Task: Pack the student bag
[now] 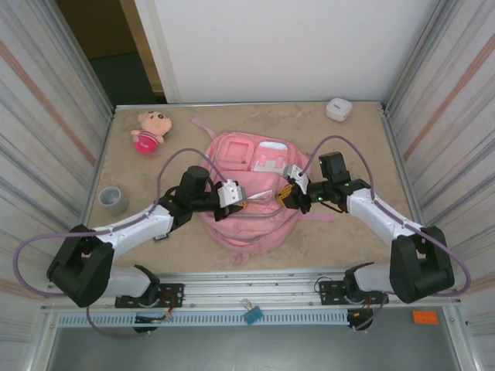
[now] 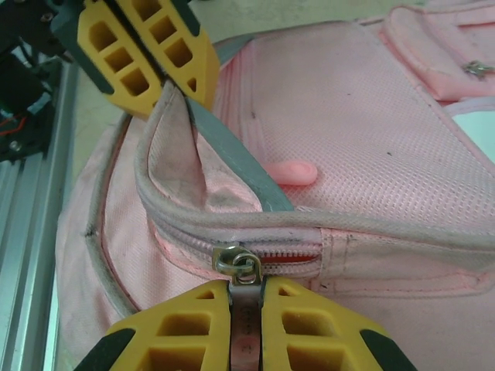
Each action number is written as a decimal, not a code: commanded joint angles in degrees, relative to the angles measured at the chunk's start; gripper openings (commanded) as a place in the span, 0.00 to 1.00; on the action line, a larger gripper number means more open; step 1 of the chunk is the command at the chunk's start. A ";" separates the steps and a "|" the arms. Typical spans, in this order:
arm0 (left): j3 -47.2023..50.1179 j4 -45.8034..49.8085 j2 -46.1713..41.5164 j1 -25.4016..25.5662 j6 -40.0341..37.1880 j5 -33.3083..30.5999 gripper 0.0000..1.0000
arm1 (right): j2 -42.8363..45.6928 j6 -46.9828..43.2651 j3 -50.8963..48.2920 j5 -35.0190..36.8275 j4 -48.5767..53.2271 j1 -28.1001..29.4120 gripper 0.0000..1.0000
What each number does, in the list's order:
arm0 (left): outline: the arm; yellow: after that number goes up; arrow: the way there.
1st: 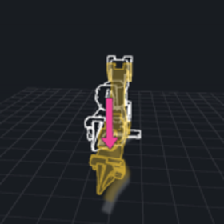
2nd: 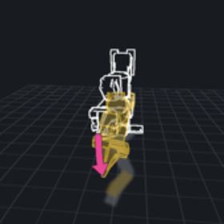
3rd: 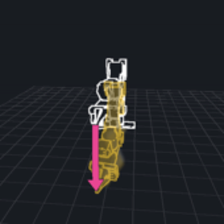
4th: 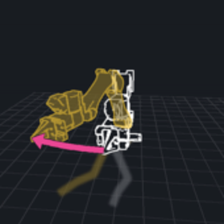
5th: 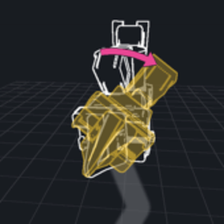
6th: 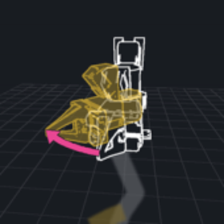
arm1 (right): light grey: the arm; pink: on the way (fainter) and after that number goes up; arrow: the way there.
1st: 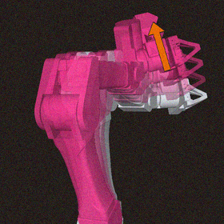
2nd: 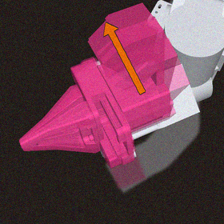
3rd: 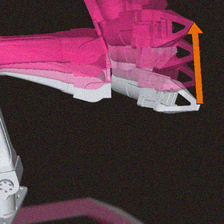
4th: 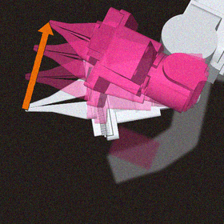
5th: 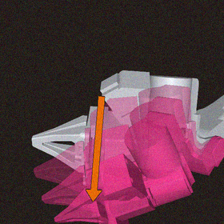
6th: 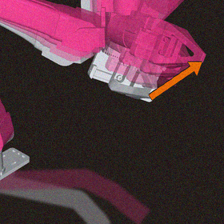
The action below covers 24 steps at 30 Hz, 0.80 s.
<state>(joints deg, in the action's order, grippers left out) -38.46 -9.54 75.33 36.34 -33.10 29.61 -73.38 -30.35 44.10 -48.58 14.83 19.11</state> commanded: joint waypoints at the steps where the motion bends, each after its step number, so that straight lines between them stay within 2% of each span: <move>1: -2.72 -3.63 -1.11 1.50 3.95 -12.87 0.00 | 4.76 4.88 -0.94 0.24 1.20 3.23 0.00; 5: -3.59 -5.99 0.03 3.70 6.37 -14.98 0.00 | 6.82 9.36 -2.70 3.65 0.10 7.32 0.00; 10: -3.62 -7.77 0.62 4.44 6.97 -13.54 0.00 | 8.31 13.00 -6.83 5.46 -3.17 5.42 0.02; 11: -3.64 -7.77 0.64 4.52 6.85 -13.12 0.00 | 8.31 13.72 -7.06 4.15 -3.64 4.20 0.06; 13: -3.73 -7.66 0.56 4.74 6.74 -12.90 0.00 | 8.09 14.88 -7.23 1.66 -4.26 2.60 0.19; 14: -3.81 -7.73 0.54 4.87 6.75 -12.72 0.00 | 7.93 15.18 -7.21 0.92 -4.50 2.12 0.20; 20: -4.00 -7.99 0.77 5.57 6.64 -12.42 0.00 | 7.60 15.13 -7.03 -0.52 -4.72 1.55 0.08; 24: -4.17 -8.13 0.96 5.68 7.39 -13.39 0.00 | 8.59 16.17 -6.98 -0.81 -4.46 1.66 0.11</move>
<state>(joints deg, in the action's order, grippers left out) -39.51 -11.05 76.20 42.13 -27.55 19.29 -66.37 -15.51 37.30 -45.25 10.02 20.58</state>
